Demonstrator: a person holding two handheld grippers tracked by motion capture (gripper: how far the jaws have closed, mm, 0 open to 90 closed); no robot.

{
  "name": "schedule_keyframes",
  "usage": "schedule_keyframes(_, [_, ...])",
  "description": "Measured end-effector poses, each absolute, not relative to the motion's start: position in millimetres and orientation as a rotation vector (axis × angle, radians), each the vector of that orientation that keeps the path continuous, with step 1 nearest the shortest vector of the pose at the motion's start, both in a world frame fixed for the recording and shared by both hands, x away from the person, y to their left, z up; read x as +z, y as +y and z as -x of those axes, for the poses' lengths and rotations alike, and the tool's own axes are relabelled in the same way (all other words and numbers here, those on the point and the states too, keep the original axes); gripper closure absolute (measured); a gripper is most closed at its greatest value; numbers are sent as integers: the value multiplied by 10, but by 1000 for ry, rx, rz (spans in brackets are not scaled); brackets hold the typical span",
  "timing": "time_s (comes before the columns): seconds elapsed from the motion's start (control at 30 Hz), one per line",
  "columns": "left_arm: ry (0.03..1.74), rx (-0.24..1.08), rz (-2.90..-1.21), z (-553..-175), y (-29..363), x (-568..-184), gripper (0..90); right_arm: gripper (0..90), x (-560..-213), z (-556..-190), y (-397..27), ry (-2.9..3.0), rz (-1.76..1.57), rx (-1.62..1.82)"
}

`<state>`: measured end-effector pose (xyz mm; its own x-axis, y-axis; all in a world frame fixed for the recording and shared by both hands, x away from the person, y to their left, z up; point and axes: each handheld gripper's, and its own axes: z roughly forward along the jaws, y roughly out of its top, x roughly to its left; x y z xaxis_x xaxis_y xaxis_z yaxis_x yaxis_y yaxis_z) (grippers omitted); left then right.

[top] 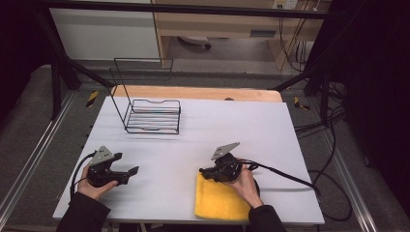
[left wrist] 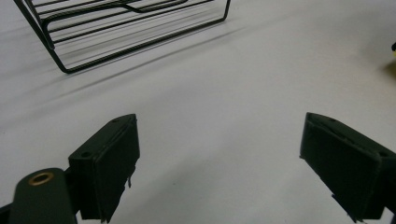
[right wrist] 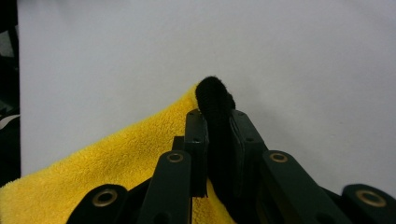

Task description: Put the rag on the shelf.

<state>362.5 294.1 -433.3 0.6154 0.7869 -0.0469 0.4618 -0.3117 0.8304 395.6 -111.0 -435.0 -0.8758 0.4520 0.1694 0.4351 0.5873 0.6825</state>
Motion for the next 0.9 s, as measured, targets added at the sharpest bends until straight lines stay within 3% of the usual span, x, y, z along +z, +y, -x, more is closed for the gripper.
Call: schedule_keyframes(0.9, [998, 471, -1949, -3626, 2952, -4328, 114, 781, -4369, -4848, -1102, 2288, -1247, 1081])
